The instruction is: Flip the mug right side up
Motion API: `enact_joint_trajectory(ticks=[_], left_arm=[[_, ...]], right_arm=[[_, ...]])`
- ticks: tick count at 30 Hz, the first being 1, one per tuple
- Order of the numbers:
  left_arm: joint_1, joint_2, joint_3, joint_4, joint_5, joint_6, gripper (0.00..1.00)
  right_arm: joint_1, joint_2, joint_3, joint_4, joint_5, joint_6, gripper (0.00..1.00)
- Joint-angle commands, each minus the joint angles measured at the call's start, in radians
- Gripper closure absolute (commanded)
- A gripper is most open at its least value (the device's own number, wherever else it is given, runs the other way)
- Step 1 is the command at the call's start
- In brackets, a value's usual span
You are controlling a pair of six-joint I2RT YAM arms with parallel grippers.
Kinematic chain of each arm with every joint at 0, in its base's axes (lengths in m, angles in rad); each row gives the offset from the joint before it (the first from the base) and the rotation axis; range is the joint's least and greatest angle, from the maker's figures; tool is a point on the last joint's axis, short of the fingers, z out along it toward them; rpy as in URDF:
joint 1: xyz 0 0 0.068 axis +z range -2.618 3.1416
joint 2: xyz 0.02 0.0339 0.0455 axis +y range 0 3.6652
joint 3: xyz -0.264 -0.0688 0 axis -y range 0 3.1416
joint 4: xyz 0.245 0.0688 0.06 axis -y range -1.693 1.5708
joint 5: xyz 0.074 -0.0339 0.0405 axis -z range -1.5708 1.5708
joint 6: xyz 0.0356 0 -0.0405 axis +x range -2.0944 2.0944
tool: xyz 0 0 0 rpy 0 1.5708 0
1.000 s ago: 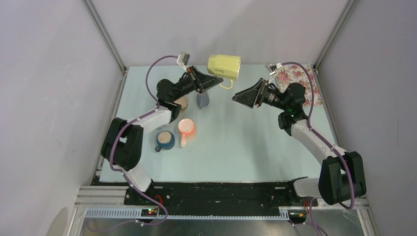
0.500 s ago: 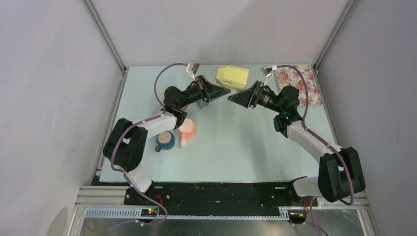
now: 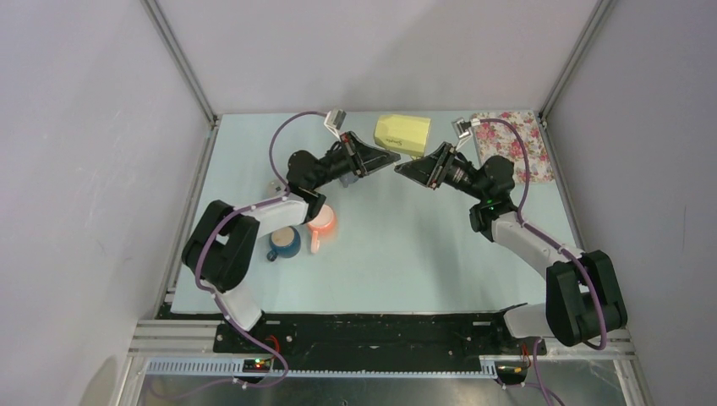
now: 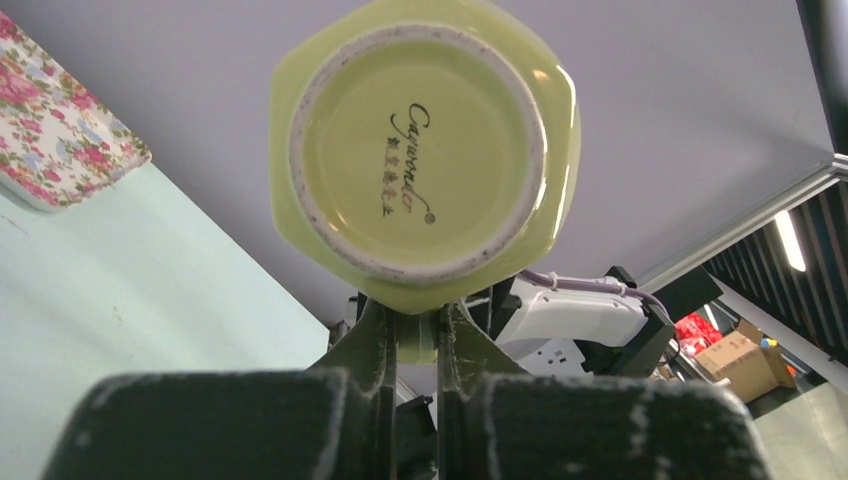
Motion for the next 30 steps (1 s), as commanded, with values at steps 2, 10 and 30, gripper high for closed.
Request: enact_joint_trajectory(ticks=[2,10,30], left_arm=[[-0.017,-0.008,0.0,0.102,0.0,0.054,1.0],[-0.016,-0.009,0.017,0.052,0.031,0.094,0.96],[0.103,-0.102,0.052,-0.544,-0.041,0.523,0.0]], right_arm=[[0.004,-0.015,0.006,0.073,0.025,-0.02,0.87],[-0.016,-0.028,0.007,0.003,0.054,-0.089,1.0],[-0.163,-0.092,0.069,-0.196,0.052,-0.336,1.0]])
